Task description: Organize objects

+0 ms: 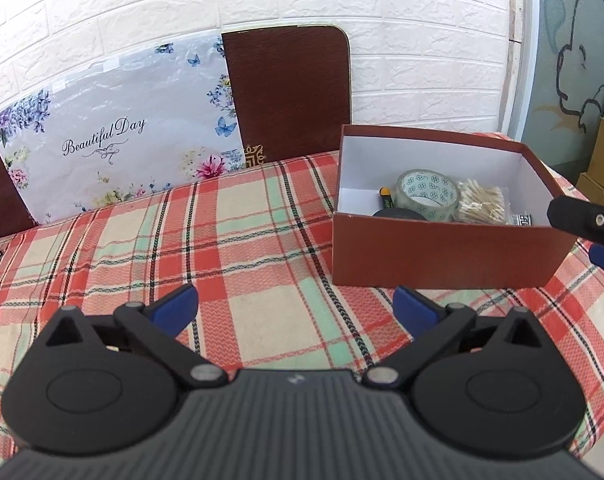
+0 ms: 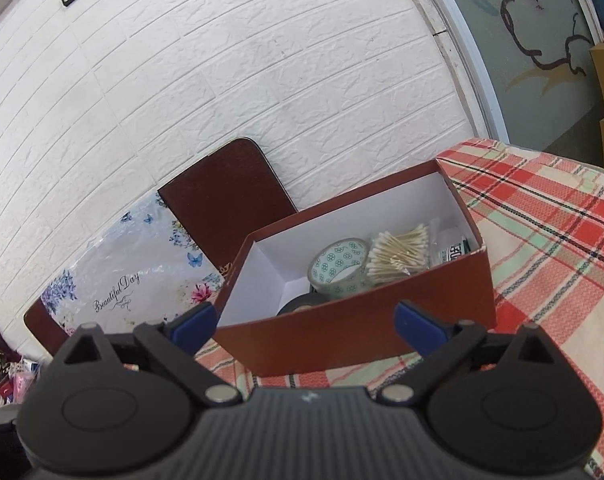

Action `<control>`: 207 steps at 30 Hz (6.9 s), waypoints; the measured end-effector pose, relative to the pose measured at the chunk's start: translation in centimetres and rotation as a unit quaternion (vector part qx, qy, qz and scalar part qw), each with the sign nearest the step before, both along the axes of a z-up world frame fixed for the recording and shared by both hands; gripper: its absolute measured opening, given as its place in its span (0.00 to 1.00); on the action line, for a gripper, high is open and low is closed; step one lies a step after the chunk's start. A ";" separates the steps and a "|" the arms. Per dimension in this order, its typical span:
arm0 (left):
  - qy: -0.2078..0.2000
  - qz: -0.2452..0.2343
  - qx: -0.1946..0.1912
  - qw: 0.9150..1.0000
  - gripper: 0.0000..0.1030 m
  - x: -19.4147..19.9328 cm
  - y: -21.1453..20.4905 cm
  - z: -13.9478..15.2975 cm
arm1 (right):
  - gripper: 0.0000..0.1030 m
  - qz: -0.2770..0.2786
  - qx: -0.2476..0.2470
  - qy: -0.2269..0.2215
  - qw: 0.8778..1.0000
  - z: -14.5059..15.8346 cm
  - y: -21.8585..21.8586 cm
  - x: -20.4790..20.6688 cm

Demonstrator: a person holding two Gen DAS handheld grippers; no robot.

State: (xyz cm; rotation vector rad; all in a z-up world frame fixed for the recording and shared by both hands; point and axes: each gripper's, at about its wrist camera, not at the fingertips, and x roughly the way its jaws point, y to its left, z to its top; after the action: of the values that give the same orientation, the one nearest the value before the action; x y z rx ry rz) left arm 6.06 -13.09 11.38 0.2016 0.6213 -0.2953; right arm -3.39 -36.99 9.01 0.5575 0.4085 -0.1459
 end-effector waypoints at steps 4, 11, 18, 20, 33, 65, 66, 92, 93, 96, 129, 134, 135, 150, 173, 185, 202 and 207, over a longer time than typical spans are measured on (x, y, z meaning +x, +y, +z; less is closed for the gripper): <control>-0.011 0.000 -0.001 1.000 1.00 -0.6 0.2 0.3 | 0.98 0.000 -0.011 -0.001 1.000 0.3 0.6 -0.4; -0.044 0.018 -0.001 0.999 1.00 -1.3 0.4 1.3 | 0.98 -0.003 -0.023 -0.004 1.000 0.7 1.2 -0.7; -0.078 0.033 0.006 0.996 1.00 -2.1 0.4 1.7 | 0.98 -0.010 -0.037 -0.007 0.999 0.5 1.3 -0.8; -0.071 0.029 0.006 0.997 1.00 -2.1 0.2 1.7 | 0.98 -0.012 -0.038 -0.007 0.999 0.4 1.2 -0.8; -0.038 0.011 0.022 0.999 1.00 -2.1 -0.9 0.9 | 0.99 -0.023 -0.032 0.000 0.999 -0.4 0.5 -0.6; -0.041 0.008 0.030 0.999 1.00 -2.6 -1.2 0.8 | 1.00 -0.036 -0.071 -0.009 0.997 -0.5 0.7 -0.8; -0.042 0.009 0.031 0.999 1.00 -2.6 -1.1 0.8 | 1.00 -0.035 -0.073 -0.010 0.997 -0.5 0.7 -0.8; 0.010 0.020 0.055 0.998 1.00 -1.6 -1.7 -0.4 | 1.00 -0.029 -0.075 0.005 0.997 -1.2 0.8 -0.3; 0.011 0.019 0.055 0.998 1.00 -1.5 -1.7 -0.3 | 1.00 -0.029 -0.075 0.005 0.997 -1.1 0.8 -0.3; 0.012 0.020 0.055 0.998 1.00 -1.5 -1.6 -0.4 | 1.00 -0.030 -0.075 0.004 0.997 -1.1 0.9 -0.4; 0.032 0.025 0.058 0.997 1.00 -0.9 -1.3 -1.3 | 1.00 -0.020 -0.073 0.014 0.997 -1.7 0.9 0.0; 0.034 0.027 0.062 0.997 1.00 -0.9 -1.3 -1.6 | 1.00 -0.020 -0.069 0.016 0.997 -1.9 0.8 0.1; 0.035 0.027 0.062 0.997 1.00 -0.8 -1.3 -1.7 | 1.00 -0.020 -0.069 0.016 0.997 -1.9 0.8 0.1; 0.069 0.026 0.075 0.994 1.00 -0.7 -1.0 -3.7 | 1.00 -0.017 -0.062 0.025 0.998 -2.4 0.7 0.2; 0.097 0.020 0.081 0.992 1.00 -0.6 -1.1 -4.8 | 1.00 -0.008 -0.055 0.040 0.998 -3.1 0.9 0.8; 0.107 0.018 0.083 0.991 1.00 -0.4 -1.2 -5.0 | 1.00 -0.005 -0.056 0.043 0.998 -3.2 0.9 1.1; 0.115 0.017 0.080 0.990 1.00 -0.3 -1.3 -5.3 | 1.00 -0.004 -0.057 0.046 0.997 -3.2 1.0 1.3; 0.116 0.017 0.079 0.990 1.00 -0.4 -1.3 -5.3 | 1.00 -0.004 -0.057 0.046 0.997 -3.2 1.0 1.2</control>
State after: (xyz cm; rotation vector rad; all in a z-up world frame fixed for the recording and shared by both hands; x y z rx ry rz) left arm 5.67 -14.41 6.10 0.3122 0.8789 -0.2385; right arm -2.20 -36.03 5.78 0.4408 0.4846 -0.2014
